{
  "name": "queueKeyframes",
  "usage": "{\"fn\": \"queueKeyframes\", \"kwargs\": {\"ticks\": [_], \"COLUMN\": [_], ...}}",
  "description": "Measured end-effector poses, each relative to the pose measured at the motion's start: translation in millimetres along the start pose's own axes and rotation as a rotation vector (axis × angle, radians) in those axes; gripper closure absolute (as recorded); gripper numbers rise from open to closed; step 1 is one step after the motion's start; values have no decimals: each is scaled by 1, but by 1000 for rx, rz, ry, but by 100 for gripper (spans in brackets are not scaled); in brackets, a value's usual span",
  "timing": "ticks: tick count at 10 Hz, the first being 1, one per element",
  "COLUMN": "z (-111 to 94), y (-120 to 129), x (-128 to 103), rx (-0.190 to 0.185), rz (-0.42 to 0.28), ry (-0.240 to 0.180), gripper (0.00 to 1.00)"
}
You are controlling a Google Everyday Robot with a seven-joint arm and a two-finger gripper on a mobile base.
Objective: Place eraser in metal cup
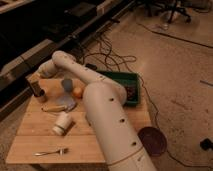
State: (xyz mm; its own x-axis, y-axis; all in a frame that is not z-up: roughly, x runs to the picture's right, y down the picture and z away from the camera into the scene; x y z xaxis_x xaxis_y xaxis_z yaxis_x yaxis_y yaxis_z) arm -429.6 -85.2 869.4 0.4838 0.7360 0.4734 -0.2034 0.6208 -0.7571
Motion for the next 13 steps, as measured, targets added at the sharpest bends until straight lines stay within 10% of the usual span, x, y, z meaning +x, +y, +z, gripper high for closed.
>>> {"fn": "queueKeyframes", "kwargs": {"ticks": [9, 13], "z": [8, 11], "y": [-2, 0], "x": [16, 18], "rx": [-10, 0], "rz": [-18, -39], "ry": [33, 52], "gripper": [98, 60]}}
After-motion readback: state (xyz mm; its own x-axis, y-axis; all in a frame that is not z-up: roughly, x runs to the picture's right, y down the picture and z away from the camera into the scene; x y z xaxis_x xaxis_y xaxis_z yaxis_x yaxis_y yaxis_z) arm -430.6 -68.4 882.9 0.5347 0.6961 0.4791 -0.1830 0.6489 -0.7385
